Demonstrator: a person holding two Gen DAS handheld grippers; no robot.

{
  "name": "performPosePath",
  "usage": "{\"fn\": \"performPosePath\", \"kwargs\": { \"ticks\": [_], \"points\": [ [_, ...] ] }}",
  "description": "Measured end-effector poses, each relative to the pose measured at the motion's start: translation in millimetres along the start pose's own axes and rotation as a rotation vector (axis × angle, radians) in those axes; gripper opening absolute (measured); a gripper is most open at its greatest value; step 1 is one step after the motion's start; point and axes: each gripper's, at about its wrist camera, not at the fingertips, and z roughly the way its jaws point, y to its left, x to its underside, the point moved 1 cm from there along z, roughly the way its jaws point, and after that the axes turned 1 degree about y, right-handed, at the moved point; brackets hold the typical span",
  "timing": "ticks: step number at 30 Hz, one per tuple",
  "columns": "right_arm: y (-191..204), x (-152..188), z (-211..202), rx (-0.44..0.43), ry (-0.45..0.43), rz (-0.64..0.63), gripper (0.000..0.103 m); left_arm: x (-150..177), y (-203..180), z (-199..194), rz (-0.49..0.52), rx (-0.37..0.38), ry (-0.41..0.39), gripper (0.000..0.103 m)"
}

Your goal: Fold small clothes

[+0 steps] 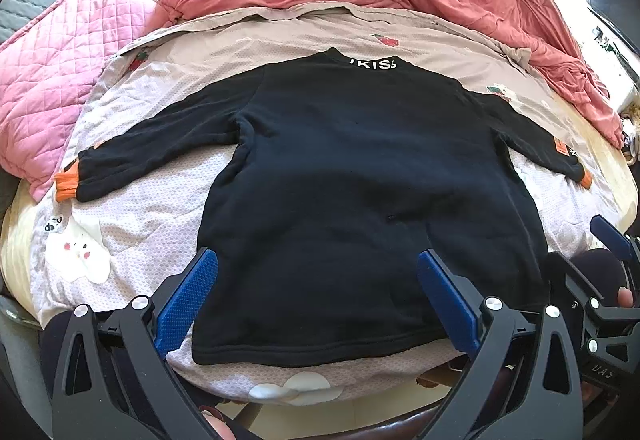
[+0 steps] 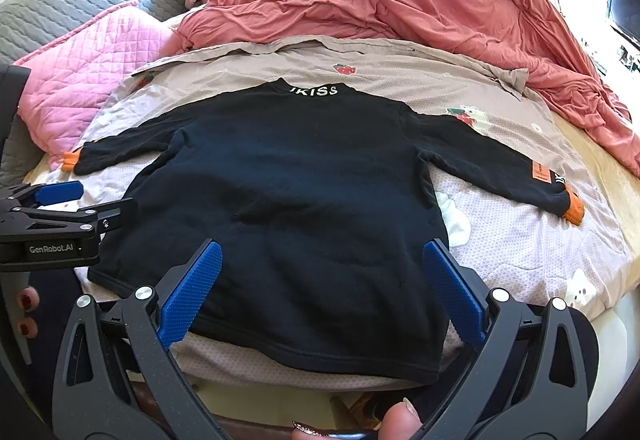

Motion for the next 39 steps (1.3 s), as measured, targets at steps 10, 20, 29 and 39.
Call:
{"fn": "performPosePath", "kwargs": {
  "ticks": [10, 20, 29, 39],
  "points": [
    [1.4, -0.3, 1.4, 0.002, 0.003, -0.001, 0.095, 0.0, -0.4, 0.8, 0.002, 0.002, -0.002, 0.099],
    [0.6, 1.1, -1.0, -0.005, -0.001, -0.005, 0.095, 0.3, -1.5, 0.7, 0.003, 0.004, -0.003, 0.099],
    [-0.1, 0.8, -1.4, -0.002, -0.004, 0.0, 0.095, -0.5, -3.5, -0.6, 0.006, 0.005, -0.008, 0.099],
    [0.2, 0.0, 2.2, -0.004, 0.001, 0.001, 0.095, -1.5, -2.5, 1.2, 0.007, 0.002, -0.004, 0.099]
  ]
}}
